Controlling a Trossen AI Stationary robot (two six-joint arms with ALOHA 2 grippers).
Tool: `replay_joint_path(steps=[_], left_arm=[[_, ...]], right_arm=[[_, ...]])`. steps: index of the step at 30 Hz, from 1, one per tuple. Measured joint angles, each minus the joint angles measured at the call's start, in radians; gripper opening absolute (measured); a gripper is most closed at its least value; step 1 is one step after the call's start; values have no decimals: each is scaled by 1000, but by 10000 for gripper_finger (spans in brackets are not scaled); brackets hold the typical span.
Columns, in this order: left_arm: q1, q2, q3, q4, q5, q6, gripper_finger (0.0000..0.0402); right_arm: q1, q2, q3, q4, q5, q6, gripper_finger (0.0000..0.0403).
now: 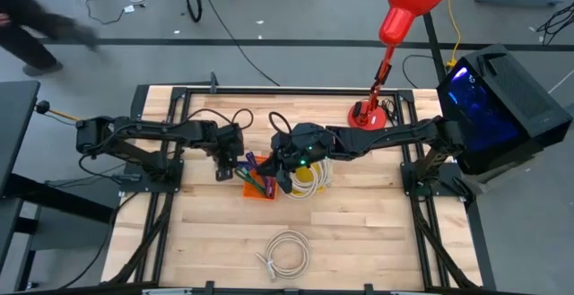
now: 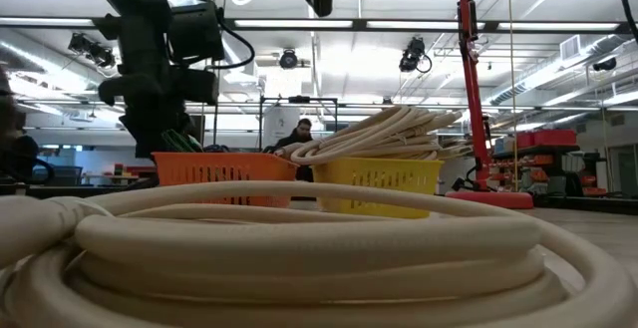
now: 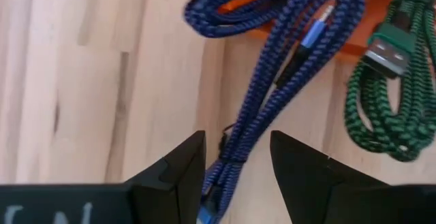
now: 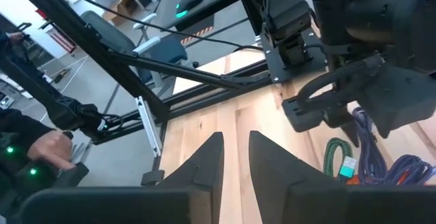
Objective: Pick & Place USB Port
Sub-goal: Put the black and blue USB cable into the orange bin
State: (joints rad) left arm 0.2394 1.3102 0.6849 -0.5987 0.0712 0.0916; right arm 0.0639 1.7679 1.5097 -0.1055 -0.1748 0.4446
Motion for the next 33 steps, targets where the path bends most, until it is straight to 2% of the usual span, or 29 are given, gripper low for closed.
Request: replay_joint_path(steps=[7,10,12,15,16,20,27,33], left_arm=[[-1,34,1,1,37,6,169],[-1,66,0,2,36,7,155],[-1,92,0,-2,27,7,126],[-1,121,0,5,17,10,48],[-1,126,0,6,11,9,33],[-1,121,0,11,-27,-1,32],[6,102,6,-29,-20,-28,32],[6,89,88,-181,-42,-25,32]], right_arm=[[0,0,0,1,0,6,72],[0,0,0,3,0,7,72],[0,0,0,3,0,7,72],[0,0,0,2,1,7,72],[0,0,0,1,1,7,72],[0,0,0,-2,1,7,72],[-2,0,0,-11,2,3,72],[-6,0,0,-30,14,-8,72]])
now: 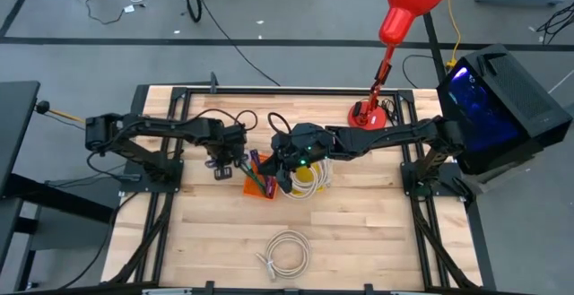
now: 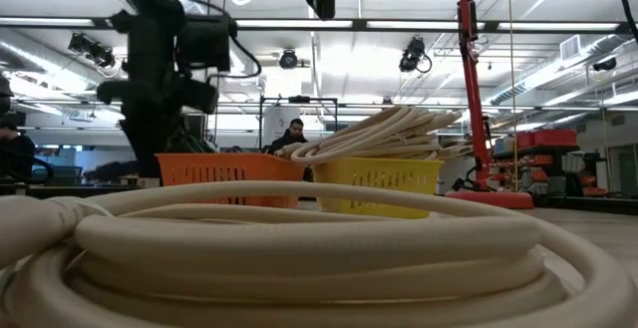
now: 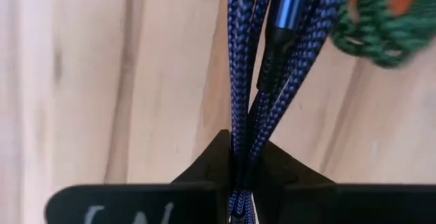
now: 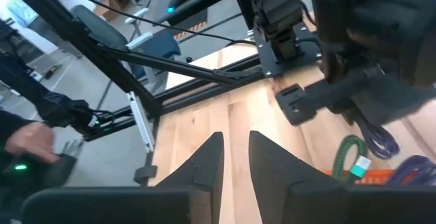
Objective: Pick & Place USB Port
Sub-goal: Put the black and blue USB cable into the orange bin
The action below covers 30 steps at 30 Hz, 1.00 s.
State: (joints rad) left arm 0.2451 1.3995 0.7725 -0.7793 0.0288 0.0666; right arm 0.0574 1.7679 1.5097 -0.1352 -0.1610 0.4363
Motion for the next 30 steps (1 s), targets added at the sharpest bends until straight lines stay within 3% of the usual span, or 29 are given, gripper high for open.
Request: replay_joint_path(steps=[10,16,24,30], left_arm=[[23,-16,295,-198,-10,-80,32],[13,-16,439,-187,102,-241,32],[-56,-7,424,-149,132,-528,32],[-89,-7,348,52,208,-759,32]], right_arm=[[-2,0,0,-24,14,-10,72],[-13,0,0,-68,15,-35,72],[-72,-57,0,-166,58,-111,72],[-116,-126,0,-199,103,-172,72]])
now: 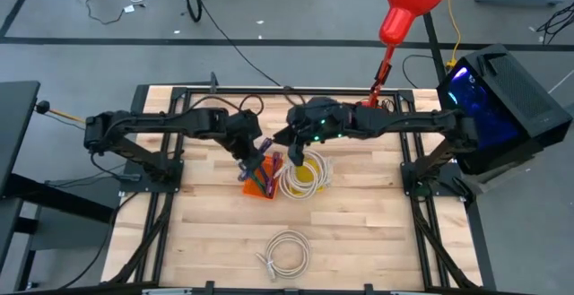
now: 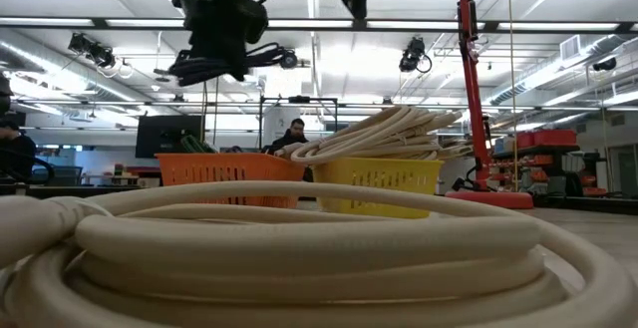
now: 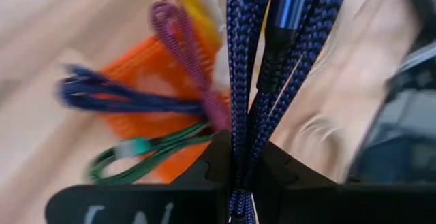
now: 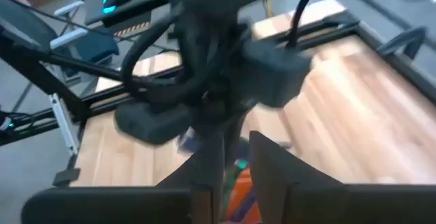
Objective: Pick & Place USB Port
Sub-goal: Put the black and blue USB cable into the orange bin, then put the brown HDMI cable into the yellow bin
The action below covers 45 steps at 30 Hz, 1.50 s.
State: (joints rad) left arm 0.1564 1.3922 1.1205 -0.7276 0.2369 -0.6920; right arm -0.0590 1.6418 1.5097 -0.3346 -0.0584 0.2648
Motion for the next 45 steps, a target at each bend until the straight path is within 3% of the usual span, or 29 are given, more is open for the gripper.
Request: replay_joint_path(steps=[6,17,20,27,39,45], left_arm=[[-43,0,-98,169,-9,-204,32],[-88,0,-179,278,-177,-451,32],[-97,0,-179,285,-204,-467,37],[-117,0,-180,291,-228,-467,88],[-117,0,-180,361,-237,-371,95],[-114,0,-180,403,-215,-336,95]], right_arm=[[-16,-57,0,-44,31,-62,72],[-36,-100,1,-166,46,-176,72],[-40,-102,1,-192,43,-197,72],[-40,-106,1,-218,8,-223,72],[-32,-106,1,-299,-36,-222,72],[54,-106,1,-390,-54,-173,72]])
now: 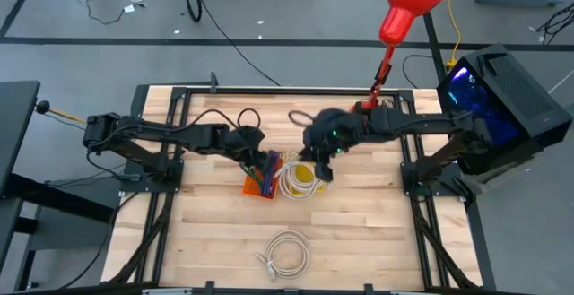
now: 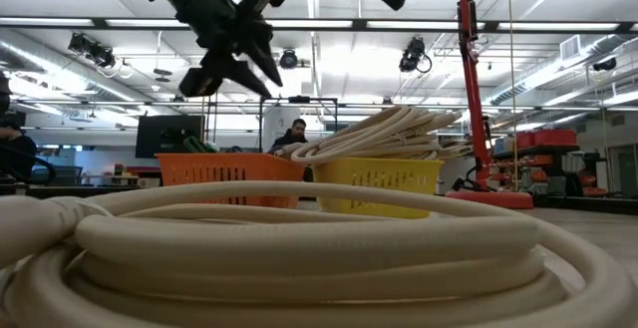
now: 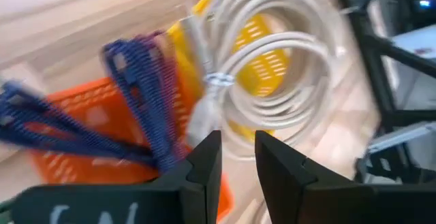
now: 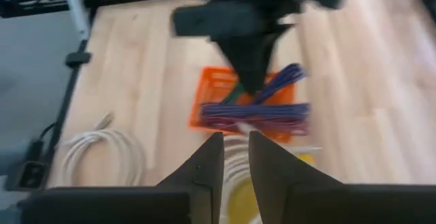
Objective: Pick & Place USB Port
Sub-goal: Put the brown HDMI cable into the yellow bin
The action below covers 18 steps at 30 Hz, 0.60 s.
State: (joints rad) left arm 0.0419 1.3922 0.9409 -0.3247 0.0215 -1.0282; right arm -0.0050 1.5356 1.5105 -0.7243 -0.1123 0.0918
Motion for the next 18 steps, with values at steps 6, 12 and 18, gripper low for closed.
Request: replay_joint_path(steps=[6,12,18], left_arm=[[0,0,3,132,45,63,96],[0,0,44,137,100,155,96],[0,0,56,128,196,225,96]], right_arm=[[115,3,0,2,53,114,72],[225,13,-64,78,104,312,72],[347,16,-257,348,109,606,72]])
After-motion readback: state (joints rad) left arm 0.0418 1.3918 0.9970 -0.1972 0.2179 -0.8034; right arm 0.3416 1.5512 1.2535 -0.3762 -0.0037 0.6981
